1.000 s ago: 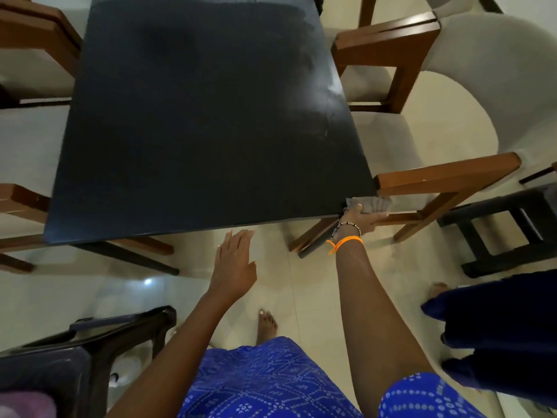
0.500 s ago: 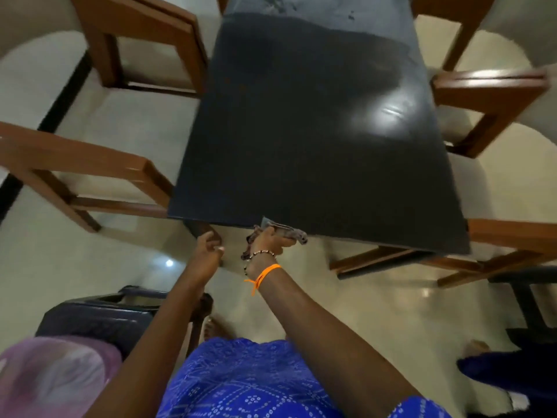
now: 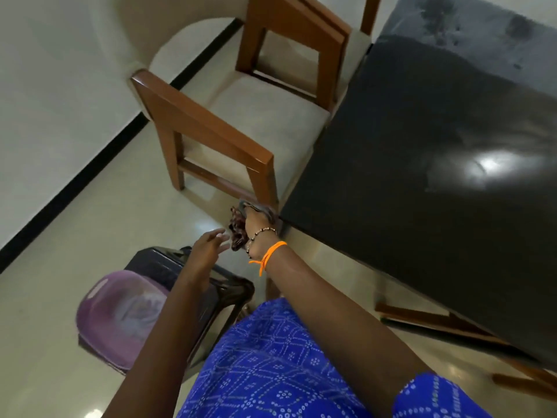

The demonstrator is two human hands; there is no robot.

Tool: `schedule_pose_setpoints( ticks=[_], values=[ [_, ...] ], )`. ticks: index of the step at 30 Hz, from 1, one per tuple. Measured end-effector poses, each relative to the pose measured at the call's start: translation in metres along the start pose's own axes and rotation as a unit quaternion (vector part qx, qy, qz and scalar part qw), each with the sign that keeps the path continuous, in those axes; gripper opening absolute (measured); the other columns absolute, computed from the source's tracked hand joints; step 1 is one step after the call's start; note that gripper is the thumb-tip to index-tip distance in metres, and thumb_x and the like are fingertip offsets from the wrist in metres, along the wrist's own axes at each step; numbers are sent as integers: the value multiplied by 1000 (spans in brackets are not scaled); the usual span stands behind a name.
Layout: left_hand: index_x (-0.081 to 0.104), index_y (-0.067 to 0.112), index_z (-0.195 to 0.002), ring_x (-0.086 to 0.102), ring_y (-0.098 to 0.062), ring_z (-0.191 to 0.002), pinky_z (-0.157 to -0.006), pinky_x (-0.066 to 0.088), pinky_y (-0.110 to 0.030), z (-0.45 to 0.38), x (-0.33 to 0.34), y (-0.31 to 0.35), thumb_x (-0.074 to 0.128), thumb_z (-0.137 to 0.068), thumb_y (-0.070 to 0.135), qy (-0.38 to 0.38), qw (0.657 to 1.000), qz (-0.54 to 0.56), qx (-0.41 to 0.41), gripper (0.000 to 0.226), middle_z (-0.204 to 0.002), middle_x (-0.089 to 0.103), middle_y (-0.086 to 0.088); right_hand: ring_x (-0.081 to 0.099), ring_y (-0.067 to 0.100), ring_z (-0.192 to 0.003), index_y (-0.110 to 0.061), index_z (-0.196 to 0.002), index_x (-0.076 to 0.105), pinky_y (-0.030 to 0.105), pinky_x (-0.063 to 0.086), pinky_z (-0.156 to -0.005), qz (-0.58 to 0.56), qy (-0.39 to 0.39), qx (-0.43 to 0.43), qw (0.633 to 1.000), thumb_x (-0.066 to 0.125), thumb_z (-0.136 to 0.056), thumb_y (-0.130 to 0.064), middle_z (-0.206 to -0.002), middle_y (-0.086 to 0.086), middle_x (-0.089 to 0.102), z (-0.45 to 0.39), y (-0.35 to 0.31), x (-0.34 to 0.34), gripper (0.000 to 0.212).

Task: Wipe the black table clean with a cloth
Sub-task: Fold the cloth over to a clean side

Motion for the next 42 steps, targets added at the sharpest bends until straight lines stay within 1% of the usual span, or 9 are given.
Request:
schedule_pose_setpoints(
  ticks=[5, 10, 14, 18, 24, 32, 36, 40, 42],
  values=[
    [56, 20, -104, 58, -18, -100, -110, 27, -42, -13, -4, 22, 28, -100, 35, -4, 995, 101, -8, 32, -115, 60, -5, 46, 25, -125, -6, -141, 33, 6, 37, -68, 193, -161, -163, 954, 45, -94, -1, -137, 13, 47, 7, -59, 29, 49],
    [55, 9, -114, 59, -14, -93, -97, 39, -31, -28, -6, 62, 14, -97, 52, -14, 987, 160, 25, 62, -100, 63, -3, 42, 21, -128, -4, -143, 27, 3, 33, -86, 352, -220, -291, 862, 49, -91, 1, -141, 13, 42, 5, -99, 46, 57],
    [48, 7, -131, 60, -11, -90, -77, 42, -22, -36, 2, 82, 11, -96, 54, -3, 988, 149, 48, 70, -115, 59, -6, 37, 31, -133, -9, -144, 24, 36, 30, -111, 464, -199, -363, 783, 55, -87, -5, -144, 16, 38, -9, -114, 52, 65],
    [52, 11, -128, 60, -18, -101, -87, 46, -27, -39, 0, 93, 18, -96, 53, -8, 976, 198, 90, 63, -116, 62, -7, 46, 35, -126, -14, -147, 17, 42, 44, -100, 517, -208, -368, 744, 57, -86, -8, -143, 16, 39, -13, -115, 62, 73],
    [62, 11, -113, 62, -20, -96, -78, 50, -29, -43, -36, 113, 49, -93, 35, 69, 973, 203, 87, 34, -106, 67, -9, 50, 24, -123, -16, -145, 22, 23, 39, -96, 447, -286, -367, 764, 58, -89, -13, -138, 13, 49, -11, -125, 100, 67],
    [63, 11, -76, 61, -24, -80, -83, 52, -38, -71, -110, 137, 57, -82, 16, 130, 925, 354, 40, 10, -79, 66, -9, 49, 23, -118, -11, -137, 35, 29, 40, -93, 359, -295, -246, 850, 49, -95, -23, -124, 6, 49, -50, -147, 185, 46],
    [60, 1, -112, 56, -35, -103, -101, 42, -51, -97, -149, 161, 60, -67, 14, 95, 901, 423, 24, 47, -110, 58, -22, 59, 23, -97, 0, -120, 54, 36, 45, -90, 322, -313, -40, 893, 52, -94, -28, -114, 14, 60, -87, -130, 240, 38],
    [61, 1, -111, 63, -31, -92, -90, 52, -43, -160, -204, 191, 54, -67, 16, 104, 895, 433, 16, 47, -107, 63, -19, 69, 18, -68, -5, -91, 63, 37, 50, -83, 235, -340, 72, 907, 47, -95, -28, -74, 7, 74, -131, -128, 318, 28],
    [65, 3, -95, 67, -26, -71, -70, 58, -34, -202, -242, 212, 48, -76, 14, 115, 897, 428, -1, 28, -87, 69, -14, 67, 23, -71, 0, -95, 64, 42, 50, -87, 256, -303, 38, 917, 54, -92, -25, -83, 14, 74, -160, -147, 369, 27]
  ],
)
Point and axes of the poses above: each hand's wrist, its own z-axis away from the middle knuckle, its own x-axis out of the palm, y = z × x, the point moved 6 cm from there along -z, towards the middle knuckle
